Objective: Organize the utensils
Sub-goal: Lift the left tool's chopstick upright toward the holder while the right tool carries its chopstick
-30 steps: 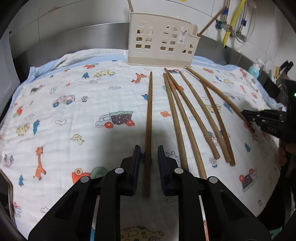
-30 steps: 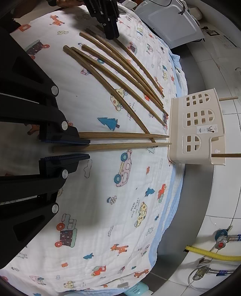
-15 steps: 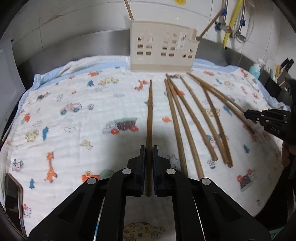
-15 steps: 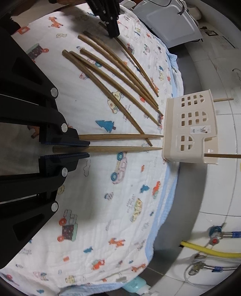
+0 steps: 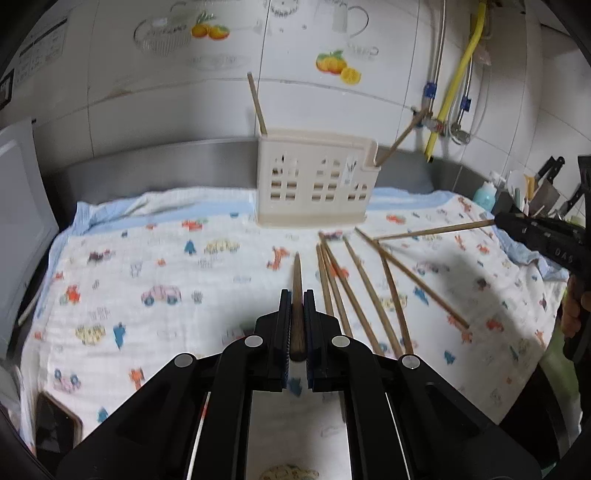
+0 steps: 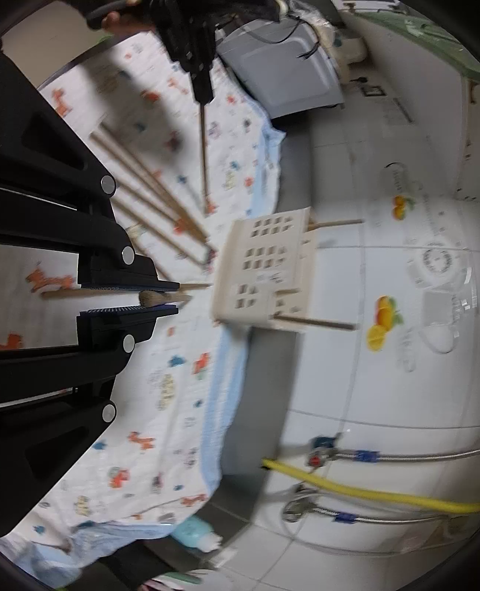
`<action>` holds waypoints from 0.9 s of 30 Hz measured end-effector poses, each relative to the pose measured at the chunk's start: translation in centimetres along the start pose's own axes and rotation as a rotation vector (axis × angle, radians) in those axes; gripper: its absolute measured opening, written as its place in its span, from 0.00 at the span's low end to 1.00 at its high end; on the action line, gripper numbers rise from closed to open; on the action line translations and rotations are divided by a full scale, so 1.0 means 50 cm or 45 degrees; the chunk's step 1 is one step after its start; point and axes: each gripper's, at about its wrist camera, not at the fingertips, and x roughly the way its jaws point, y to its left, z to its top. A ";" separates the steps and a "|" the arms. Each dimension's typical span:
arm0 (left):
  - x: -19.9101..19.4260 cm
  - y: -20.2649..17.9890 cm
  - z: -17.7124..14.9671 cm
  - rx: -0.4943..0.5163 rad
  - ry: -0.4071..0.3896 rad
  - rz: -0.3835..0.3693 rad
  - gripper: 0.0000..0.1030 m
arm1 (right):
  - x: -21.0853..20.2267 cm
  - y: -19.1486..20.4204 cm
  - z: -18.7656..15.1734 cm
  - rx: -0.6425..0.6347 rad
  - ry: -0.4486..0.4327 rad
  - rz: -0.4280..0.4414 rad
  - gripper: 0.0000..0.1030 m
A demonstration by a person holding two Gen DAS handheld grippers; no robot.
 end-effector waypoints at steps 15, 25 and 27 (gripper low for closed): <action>-0.013 -0.003 0.124 0.105 -0.099 -0.024 0.05 | -0.024 0.011 0.222 -0.036 -0.083 0.113 0.07; -0.033 -0.002 0.230 0.133 -0.170 -0.069 0.05 | -0.049 -0.007 0.375 -0.064 -0.140 0.071 0.07; -0.043 -0.007 0.254 0.154 -0.202 -0.065 0.05 | -0.037 -0.012 0.391 -0.063 -0.125 0.057 0.07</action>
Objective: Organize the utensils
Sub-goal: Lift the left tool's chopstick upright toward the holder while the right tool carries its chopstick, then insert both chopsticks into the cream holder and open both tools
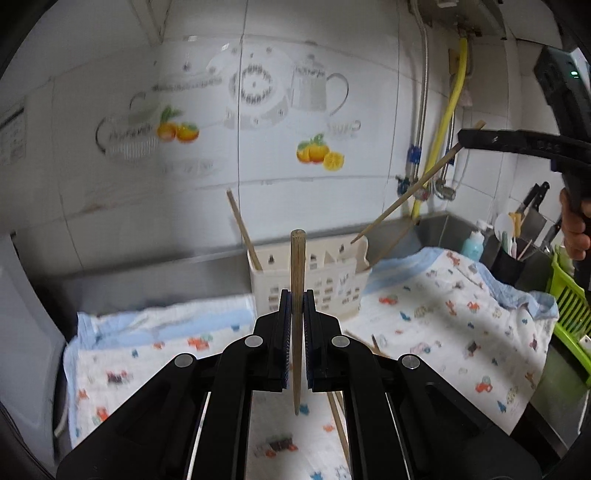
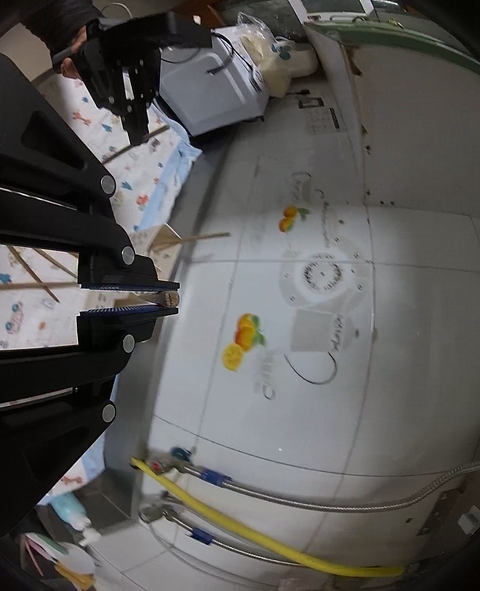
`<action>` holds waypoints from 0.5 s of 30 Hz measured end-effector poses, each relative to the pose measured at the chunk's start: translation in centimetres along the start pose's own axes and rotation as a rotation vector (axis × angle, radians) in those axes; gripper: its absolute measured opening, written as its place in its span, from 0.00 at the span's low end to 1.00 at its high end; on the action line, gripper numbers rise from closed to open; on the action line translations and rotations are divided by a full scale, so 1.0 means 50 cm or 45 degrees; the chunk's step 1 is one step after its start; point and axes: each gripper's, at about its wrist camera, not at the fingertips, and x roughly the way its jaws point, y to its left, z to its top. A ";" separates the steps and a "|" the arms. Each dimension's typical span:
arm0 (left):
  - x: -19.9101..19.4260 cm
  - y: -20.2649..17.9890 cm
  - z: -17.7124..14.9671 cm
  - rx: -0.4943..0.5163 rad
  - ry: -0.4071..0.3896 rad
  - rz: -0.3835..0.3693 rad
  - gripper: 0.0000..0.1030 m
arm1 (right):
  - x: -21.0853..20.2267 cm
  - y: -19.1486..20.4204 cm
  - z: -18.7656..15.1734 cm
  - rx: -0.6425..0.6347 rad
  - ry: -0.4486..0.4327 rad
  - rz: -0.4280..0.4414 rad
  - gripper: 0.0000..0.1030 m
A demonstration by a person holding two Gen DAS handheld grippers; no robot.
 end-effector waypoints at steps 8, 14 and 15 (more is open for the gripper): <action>-0.017 -0.015 0.126 0.072 -0.162 0.025 0.05 | 0.109 -0.011 -0.002 0.015 0.135 -0.027 0.07; -0.007 -0.013 0.213 0.082 -0.270 0.042 0.05 | 0.176 -0.007 -0.023 -0.001 0.238 -0.029 0.07; 0.001 -0.011 0.225 0.072 -0.283 0.043 0.05 | 0.182 -0.008 -0.026 -0.006 0.248 -0.033 0.07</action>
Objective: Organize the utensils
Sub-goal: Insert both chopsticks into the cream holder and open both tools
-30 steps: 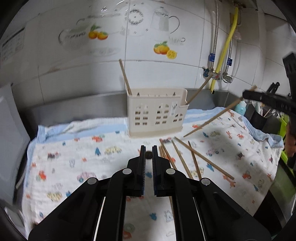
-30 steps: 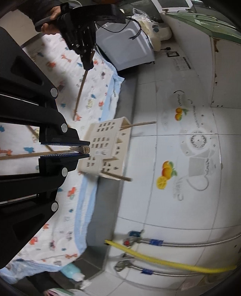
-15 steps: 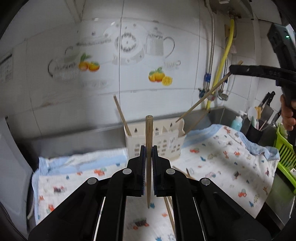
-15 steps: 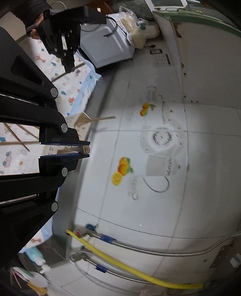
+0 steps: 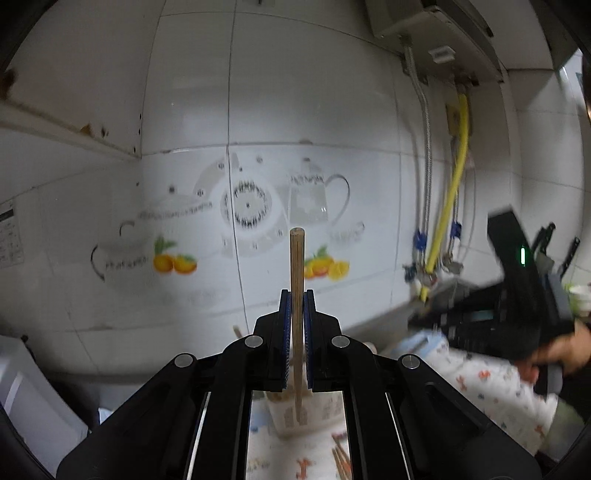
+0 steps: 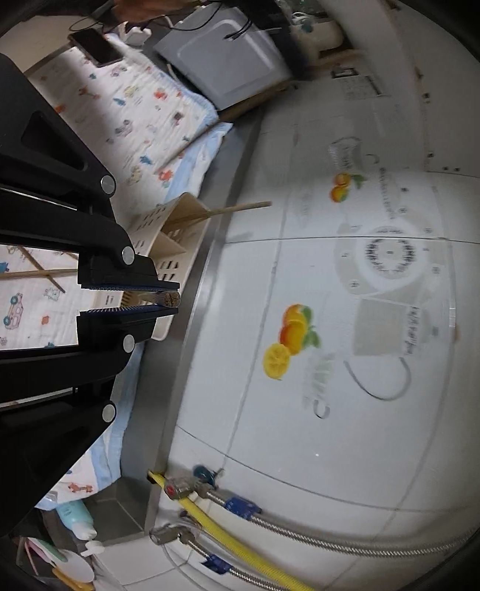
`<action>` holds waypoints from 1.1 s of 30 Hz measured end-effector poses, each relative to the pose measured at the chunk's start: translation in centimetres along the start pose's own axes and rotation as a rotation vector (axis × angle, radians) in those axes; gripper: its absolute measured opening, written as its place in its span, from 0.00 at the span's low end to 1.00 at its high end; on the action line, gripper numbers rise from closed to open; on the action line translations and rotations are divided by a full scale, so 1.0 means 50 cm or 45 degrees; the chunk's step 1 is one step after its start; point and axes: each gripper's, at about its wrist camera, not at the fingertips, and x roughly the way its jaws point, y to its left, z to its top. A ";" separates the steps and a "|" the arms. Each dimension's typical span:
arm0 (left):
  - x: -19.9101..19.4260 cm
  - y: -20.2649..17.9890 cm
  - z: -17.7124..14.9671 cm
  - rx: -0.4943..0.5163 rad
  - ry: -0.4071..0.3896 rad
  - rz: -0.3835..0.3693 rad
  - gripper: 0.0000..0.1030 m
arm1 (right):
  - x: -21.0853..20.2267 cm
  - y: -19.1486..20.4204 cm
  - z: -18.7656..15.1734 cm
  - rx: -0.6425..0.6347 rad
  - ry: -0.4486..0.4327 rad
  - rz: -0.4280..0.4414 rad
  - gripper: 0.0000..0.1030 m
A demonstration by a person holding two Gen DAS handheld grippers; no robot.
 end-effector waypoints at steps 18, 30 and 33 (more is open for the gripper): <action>0.168 0.050 -0.059 -0.152 0.051 0.093 0.05 | 0.059 -0.003 -0.025 -0.028 0.041 0.002 0.07; 0.217 0.067 -0.114 -0.174 0.190 0.076 0.07 | 0.053 -0.005 -0.025 -0.008 0.012 0.003 0.08; 0.214 0.069 -0.113 -0.181 0.200 0.075 0.07 | 0.035 -0.006 -0.024 -0.004 -0.020 -0.003 0.09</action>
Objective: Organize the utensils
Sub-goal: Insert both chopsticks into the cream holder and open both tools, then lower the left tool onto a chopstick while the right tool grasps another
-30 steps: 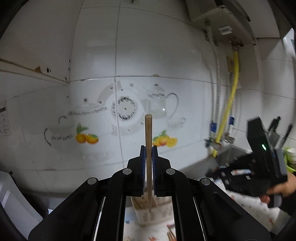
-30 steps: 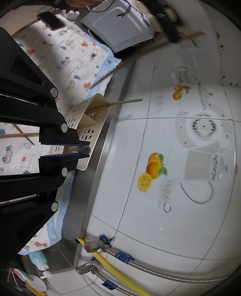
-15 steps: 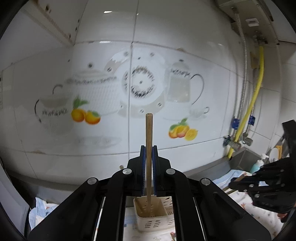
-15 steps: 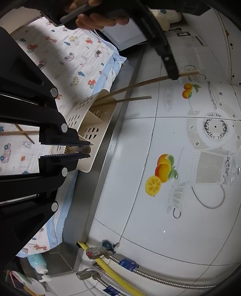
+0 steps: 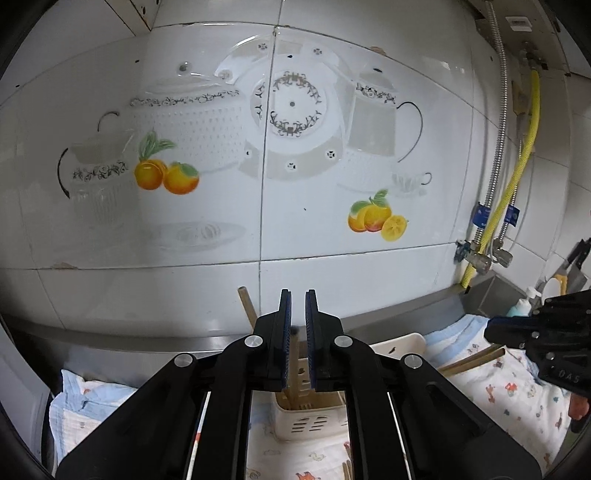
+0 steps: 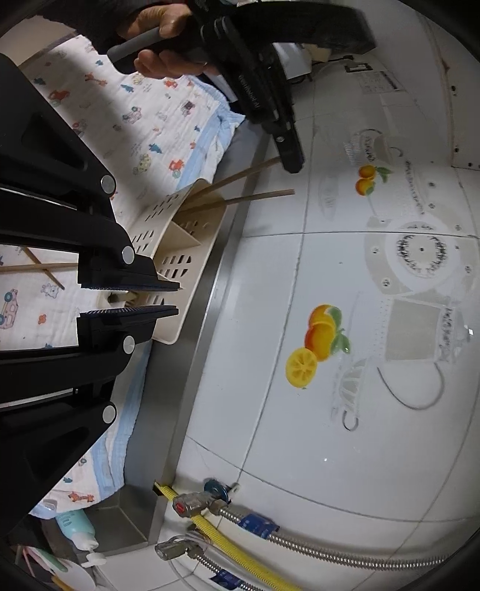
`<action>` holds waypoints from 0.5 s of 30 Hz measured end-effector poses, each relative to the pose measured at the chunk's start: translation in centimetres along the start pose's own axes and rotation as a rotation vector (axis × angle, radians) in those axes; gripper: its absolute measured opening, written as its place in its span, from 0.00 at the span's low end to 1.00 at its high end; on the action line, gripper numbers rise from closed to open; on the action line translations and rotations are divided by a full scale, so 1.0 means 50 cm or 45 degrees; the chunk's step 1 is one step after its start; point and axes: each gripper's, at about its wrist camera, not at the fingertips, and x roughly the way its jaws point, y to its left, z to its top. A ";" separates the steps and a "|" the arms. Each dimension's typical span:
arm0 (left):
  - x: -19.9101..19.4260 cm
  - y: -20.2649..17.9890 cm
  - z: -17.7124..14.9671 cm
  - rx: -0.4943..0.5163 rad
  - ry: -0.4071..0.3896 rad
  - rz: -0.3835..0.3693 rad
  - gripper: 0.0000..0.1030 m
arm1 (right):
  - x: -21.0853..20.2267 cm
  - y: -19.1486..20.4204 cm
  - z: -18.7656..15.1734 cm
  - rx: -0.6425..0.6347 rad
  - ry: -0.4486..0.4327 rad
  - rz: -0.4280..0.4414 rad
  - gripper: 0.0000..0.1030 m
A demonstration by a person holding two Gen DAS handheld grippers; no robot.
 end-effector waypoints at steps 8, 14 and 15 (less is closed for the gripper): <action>-0.063 -0.002 0.000 -0.009 -0.025 -0.004 0.21 | -0.098 -0.002 -0.041 0.049 -0.125 0.009 0.21; -0.140 -0.001 -0.051 -0.020 -0.016 -0.010 0.27 | -0.129 0.012 -0.153 0.094 -0.101 0.033 0.23; -0.155 -0.003 -0.068 -0.020 -0.005 -0.015 0.27 | -0.128 0.018 -0.179 0.097 -0.085 0.038 0.23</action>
